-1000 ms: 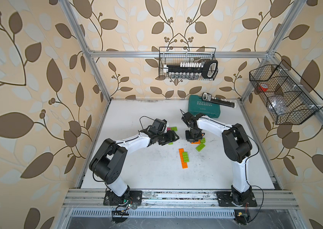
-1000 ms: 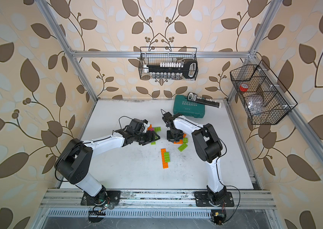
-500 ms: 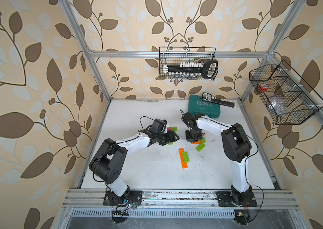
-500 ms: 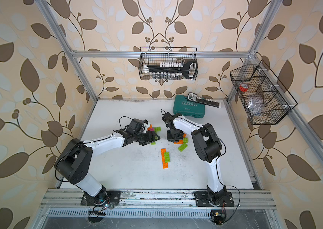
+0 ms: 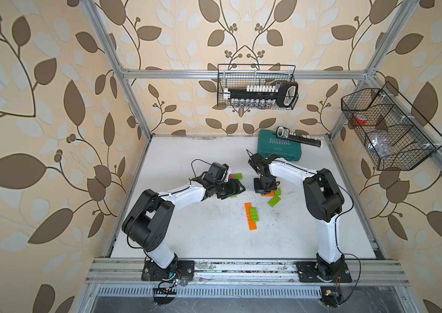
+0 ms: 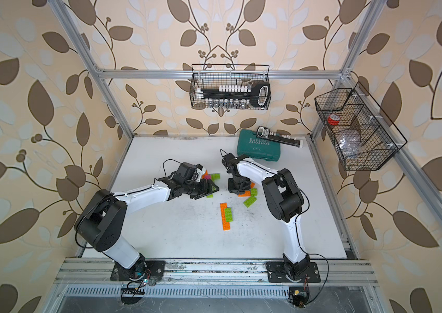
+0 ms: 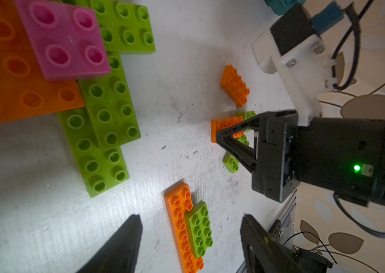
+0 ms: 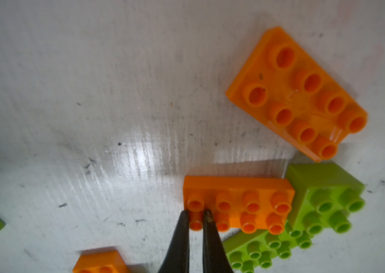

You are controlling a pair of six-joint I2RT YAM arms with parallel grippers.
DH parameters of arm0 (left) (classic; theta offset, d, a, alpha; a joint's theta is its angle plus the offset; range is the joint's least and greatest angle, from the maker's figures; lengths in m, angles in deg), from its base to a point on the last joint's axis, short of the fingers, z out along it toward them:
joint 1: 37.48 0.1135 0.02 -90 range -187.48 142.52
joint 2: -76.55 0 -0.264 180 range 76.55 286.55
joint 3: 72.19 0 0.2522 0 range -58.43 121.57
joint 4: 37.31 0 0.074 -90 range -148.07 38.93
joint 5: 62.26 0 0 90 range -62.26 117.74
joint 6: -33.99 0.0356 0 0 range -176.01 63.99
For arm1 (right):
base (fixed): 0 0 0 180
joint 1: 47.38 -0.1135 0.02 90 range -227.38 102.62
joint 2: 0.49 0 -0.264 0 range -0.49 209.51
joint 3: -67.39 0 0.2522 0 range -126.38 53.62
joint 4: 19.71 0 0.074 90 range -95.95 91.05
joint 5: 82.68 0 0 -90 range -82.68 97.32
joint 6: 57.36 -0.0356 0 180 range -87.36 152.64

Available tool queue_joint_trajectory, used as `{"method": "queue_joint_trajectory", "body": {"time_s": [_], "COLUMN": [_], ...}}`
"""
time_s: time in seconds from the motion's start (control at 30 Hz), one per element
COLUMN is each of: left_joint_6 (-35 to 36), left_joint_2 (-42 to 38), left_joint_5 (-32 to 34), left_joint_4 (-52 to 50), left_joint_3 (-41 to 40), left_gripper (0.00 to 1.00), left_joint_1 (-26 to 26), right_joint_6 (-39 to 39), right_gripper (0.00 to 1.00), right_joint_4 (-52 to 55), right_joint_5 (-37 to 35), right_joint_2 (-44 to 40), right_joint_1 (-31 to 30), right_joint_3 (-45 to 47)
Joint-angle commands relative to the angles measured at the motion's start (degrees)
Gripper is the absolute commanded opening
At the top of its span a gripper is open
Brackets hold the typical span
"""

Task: Assemble a small pinwheel with lego
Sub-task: Pick up the lego brick from the center of the board, then assemble the lego brick with the lego brick.

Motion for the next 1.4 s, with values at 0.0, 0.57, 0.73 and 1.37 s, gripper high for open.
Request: {"method": "queue_joint_trajectory", "body": {"time_s": [0.0, 0.57, 0.73, 1.37], "left_joint_6": [2.0, 3.3, 3.3, 3.1], "left_joint_2": [-2.9, -8.7, -9.0, -9.3], "left_joint_5": [1.6, 12.5, 13.2, 13.9], "left_joint_4": [-2.9, -9.1, -9.5, -9.6], "left_joint_3": [0.4, -6.0, -6.0, -6.5], "left_gripper": [0.69, 0.7, 0.7, 0.7], "left_joint_1": [-0.3, -8.6, -8.6, -8.5], "right_joint_6": [0.0, 7.1, 8.5, 8.4], "right_gripper": [0.08, 0.08, 0.09, 0.1], "right_joint_4": [-0.8, -4.6, -4.2, -1.8], "right_joint_5": [1.0, 12.0, 13.9, 13.9], "right_joint_2": [-0.8, -8.1, -7.4, -4.5], "right_joint_1": [-0.3, -4.1, -6.0, -8.5], "right_joint_3": [1.7, 7.7, 7.5, 7.5]}}
